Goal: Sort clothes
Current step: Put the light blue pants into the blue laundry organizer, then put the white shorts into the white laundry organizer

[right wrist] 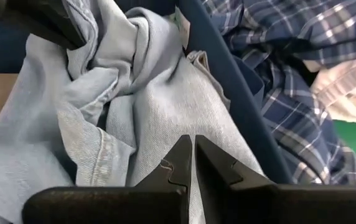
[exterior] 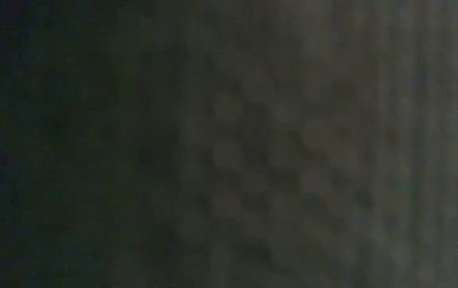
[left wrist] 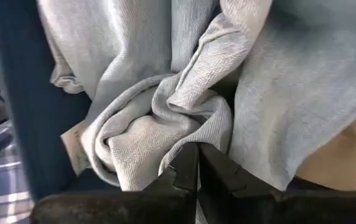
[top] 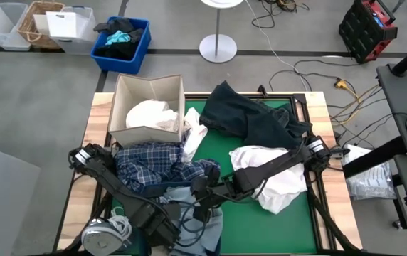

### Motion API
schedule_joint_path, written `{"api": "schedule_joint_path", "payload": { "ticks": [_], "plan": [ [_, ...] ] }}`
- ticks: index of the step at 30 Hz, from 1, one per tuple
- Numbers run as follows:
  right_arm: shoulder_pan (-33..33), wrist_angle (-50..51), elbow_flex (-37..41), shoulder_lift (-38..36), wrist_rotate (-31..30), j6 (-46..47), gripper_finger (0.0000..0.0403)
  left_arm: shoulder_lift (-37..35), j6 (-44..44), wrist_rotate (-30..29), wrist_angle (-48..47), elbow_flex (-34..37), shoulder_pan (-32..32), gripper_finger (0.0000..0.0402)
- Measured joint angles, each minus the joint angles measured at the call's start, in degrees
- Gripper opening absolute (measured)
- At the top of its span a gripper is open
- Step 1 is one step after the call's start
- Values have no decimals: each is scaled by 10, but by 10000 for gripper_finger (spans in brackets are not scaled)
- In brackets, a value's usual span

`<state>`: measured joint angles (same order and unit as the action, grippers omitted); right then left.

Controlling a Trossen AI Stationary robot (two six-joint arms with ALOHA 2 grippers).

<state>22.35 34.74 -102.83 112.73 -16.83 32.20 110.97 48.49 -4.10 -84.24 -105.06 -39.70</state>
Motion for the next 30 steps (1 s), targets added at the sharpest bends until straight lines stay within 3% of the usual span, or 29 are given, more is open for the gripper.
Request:
{"api": "schedule_joint_path", "payload": {
  "ticks": [13,23,30],
  "plan": [
    [0,73,-113,0,-13,-38,12,-1,-12,-12,-38,-100,-1,0],
    [0,349,-262,-2,-16,-52,12,-8,-82,-46,-58,-219,-10,0],
    [0,512,-302,-7,-69,-21,12,-9,-136,-137,-58,-271,-3,0]
  ]
}}
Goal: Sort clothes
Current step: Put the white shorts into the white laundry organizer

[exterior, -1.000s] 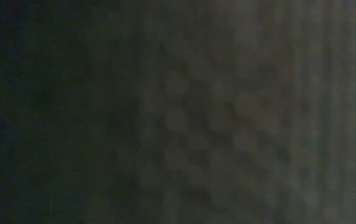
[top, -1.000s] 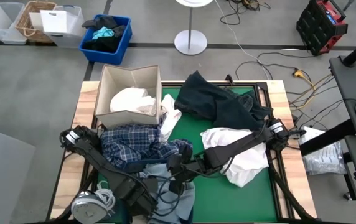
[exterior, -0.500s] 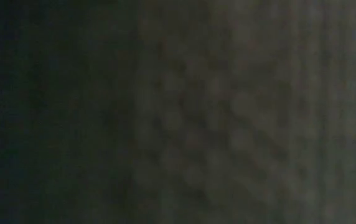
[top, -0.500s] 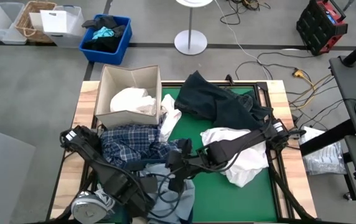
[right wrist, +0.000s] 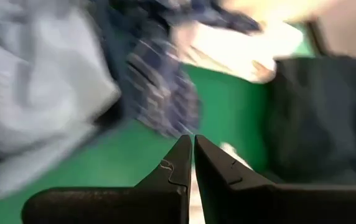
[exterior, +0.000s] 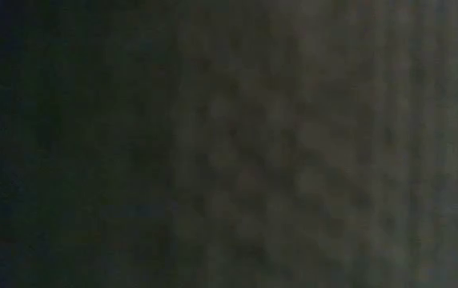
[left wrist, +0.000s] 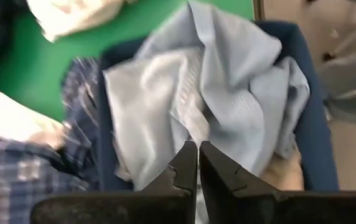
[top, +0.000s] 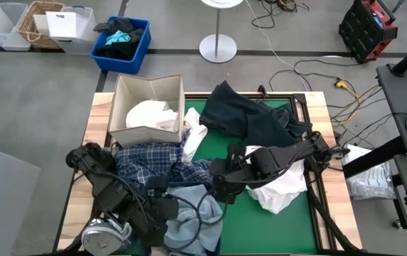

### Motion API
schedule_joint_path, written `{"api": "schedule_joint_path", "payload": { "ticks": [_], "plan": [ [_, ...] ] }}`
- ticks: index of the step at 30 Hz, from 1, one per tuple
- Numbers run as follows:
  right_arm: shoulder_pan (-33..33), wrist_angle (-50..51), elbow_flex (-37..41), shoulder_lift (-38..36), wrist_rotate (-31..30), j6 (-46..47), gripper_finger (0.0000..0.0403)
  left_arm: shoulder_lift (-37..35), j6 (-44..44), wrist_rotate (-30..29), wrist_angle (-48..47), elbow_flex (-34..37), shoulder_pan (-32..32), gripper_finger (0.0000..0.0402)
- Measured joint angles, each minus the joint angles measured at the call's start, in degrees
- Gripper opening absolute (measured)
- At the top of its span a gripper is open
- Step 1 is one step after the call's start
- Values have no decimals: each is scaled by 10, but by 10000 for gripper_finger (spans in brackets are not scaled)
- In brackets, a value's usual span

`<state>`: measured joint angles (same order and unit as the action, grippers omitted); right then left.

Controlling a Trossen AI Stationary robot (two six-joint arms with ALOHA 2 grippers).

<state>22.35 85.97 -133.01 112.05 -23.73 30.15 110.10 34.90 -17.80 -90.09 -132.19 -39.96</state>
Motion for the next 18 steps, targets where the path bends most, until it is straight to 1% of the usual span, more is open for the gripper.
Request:
{"api": "schedule_joint_path", "payload": {
  "ticks": [3,5,8,13,18],
  "plan": [
    [0,46,2,-9,-24,21,12,-4,-26,-30,1,-18,11,0],
    [0,38,13,-22,-30,20,12,-6,-50,-46,2,-29,21,0],
    [-3,40,22,-41,-44,19,12,-12,-78,-55,1,-23,46,0],
    [-11,40,49,-92,-88,18,12,-17,-144,-58,1,-22,107,0],
    [-35,40,98,-160,-110,8,12,-18,-202,-57,0,-22,183,0]
  ]
}}
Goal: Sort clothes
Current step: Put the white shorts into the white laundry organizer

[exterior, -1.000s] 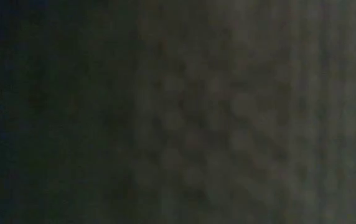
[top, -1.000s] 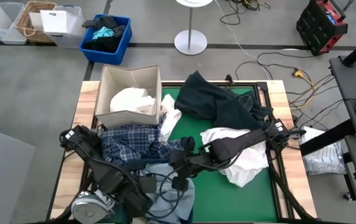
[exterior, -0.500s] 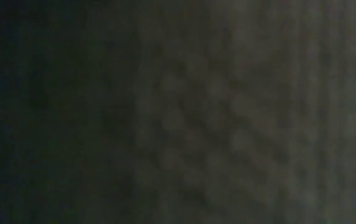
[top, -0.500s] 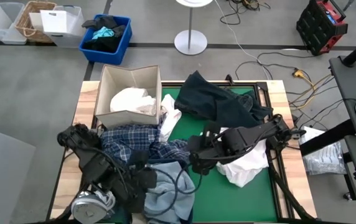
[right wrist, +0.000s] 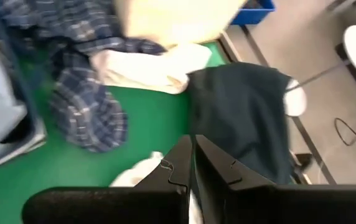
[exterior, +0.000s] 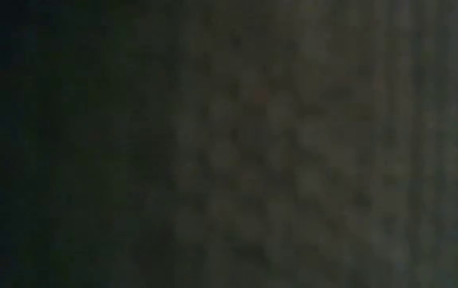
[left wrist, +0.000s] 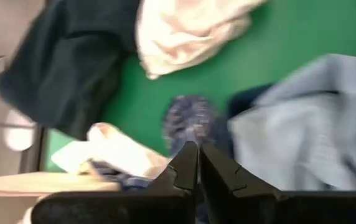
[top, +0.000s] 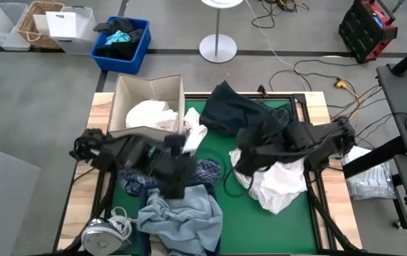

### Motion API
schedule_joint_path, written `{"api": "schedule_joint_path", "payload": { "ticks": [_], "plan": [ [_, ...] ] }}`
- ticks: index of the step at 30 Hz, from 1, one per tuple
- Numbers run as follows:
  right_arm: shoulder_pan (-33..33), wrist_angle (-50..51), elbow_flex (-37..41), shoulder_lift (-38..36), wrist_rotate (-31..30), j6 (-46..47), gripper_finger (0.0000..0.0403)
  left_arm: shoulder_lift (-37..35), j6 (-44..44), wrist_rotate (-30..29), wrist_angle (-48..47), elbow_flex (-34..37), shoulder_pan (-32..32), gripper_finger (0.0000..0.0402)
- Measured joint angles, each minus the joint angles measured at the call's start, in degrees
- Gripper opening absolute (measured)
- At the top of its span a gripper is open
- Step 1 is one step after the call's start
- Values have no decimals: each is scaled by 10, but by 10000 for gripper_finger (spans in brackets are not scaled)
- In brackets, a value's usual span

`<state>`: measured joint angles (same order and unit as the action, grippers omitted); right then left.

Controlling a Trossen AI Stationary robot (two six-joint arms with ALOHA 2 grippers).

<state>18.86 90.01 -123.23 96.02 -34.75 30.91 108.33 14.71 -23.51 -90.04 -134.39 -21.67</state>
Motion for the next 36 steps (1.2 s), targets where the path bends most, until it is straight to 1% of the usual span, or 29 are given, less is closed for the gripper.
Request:
{"api": "schedule_joint_path", "payload": {
  "ticks": [5,9,13,16,20,24,26,28,31,33,36],
  "plan": [
    [-44,-2,73,-77,-8,-12,12,0,-40,4,0,0,78,0],
    [-91,-22,149,-141,-13,-21,12,0,-46,5,7,0,137,0],
    [-141,-82,231,-203,-10,-27,12,2,-41,5,10,2,191,0],
    [-171,-140,287,-242,13,-44,12,2,-21,5,17,3,225,0],
    [-193,-221,343,-279,34,-57,12,11,-9,11,60,3,261,0],
    [-197,-267,368,-297,35,-77,12,45,33,20,122,3,279,0],
    [-197,-278,370,-300,37,-80,12,63,55,18,135,3,284,0],
    [-197,-282,370,-301,37,-80,12,82,86,17,129,3,289,0],
    [-197,-291,370,-302,37,-80,12,110,137,17,93,3,297,0],
    [-197,-295,370,-302,37,-80,12,129,150,16,57,3,299,4],
    [-197,-295,370,-302,37,-72,12,155,164,23,51,3,298,21]
  ]
}}
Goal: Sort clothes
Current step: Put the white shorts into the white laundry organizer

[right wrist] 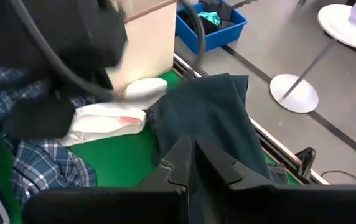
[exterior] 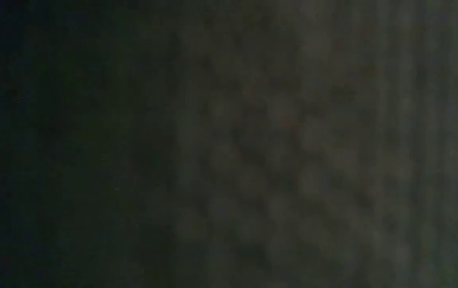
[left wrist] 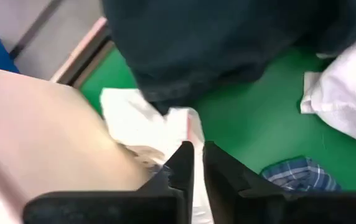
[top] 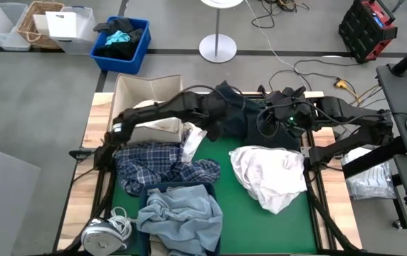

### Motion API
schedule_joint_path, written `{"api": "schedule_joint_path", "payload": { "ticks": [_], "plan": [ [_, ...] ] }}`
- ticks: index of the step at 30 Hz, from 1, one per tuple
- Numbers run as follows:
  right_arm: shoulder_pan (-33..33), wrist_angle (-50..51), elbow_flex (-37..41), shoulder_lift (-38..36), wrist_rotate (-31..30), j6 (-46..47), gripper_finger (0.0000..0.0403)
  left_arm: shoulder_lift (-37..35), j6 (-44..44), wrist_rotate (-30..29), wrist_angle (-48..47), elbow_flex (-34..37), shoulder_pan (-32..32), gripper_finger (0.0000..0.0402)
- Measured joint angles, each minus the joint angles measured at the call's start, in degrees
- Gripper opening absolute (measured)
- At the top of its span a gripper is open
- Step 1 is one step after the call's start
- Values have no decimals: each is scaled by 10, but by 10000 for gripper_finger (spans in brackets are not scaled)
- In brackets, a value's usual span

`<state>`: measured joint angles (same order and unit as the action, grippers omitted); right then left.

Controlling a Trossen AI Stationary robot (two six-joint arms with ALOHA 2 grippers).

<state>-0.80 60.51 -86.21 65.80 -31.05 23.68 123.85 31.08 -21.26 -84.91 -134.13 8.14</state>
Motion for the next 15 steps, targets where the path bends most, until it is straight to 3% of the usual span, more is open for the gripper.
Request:
{"api": "schedule_joint_path", "payload": {
  "ticks": [5,15],
  "plan": [
    [0,0,0,0,0,32,12,50,-1,53,2,0,2,72],
    [0,0,0,7,0,76,12,140,-25,62,-49,0,9,175]
  ]
}}
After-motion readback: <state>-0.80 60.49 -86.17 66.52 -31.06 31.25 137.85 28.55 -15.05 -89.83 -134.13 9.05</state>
